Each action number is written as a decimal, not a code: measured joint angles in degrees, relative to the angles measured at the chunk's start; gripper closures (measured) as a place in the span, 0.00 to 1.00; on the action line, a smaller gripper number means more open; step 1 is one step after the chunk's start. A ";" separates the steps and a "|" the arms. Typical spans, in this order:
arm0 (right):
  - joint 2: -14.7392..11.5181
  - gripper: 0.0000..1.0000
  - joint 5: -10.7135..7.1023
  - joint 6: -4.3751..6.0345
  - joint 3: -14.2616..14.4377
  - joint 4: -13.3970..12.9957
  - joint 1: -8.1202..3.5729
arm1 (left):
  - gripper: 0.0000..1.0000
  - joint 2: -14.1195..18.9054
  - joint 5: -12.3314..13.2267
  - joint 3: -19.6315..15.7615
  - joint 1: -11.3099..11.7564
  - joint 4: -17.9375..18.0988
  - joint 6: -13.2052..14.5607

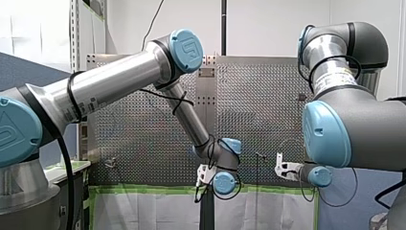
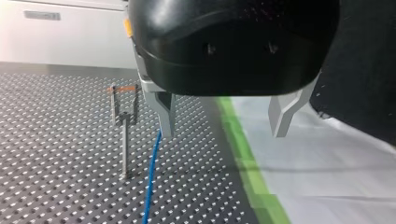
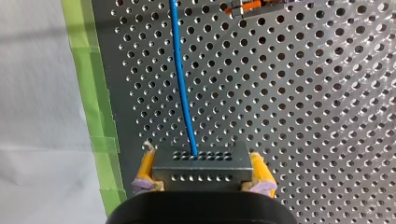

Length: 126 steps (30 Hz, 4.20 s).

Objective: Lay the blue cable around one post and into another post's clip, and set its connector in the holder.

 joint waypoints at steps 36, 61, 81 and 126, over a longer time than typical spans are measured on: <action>0.00 1.00 0.00 -0.15 0.00 0.02 0.18 | 0.00 0.00 0.20 3.44 1.98 2.67 1.20; 0.01 1.00 0.08 -0.68 0.00 0.37 0.25 | 0.42 0.01 4.24 3.41 2.23 3.68 1.84; 0.00 1.00 0.09 -0.76 0.00 0.37 0.34 | 0.84 -0.01 2.69 3.41 2.09 3.03 6.50; 0.00 1.00 0.52 -1.28 0.00 0.79 0.53 | 0.49 -0.07 2.34 3.41 2.68 3.30 4.91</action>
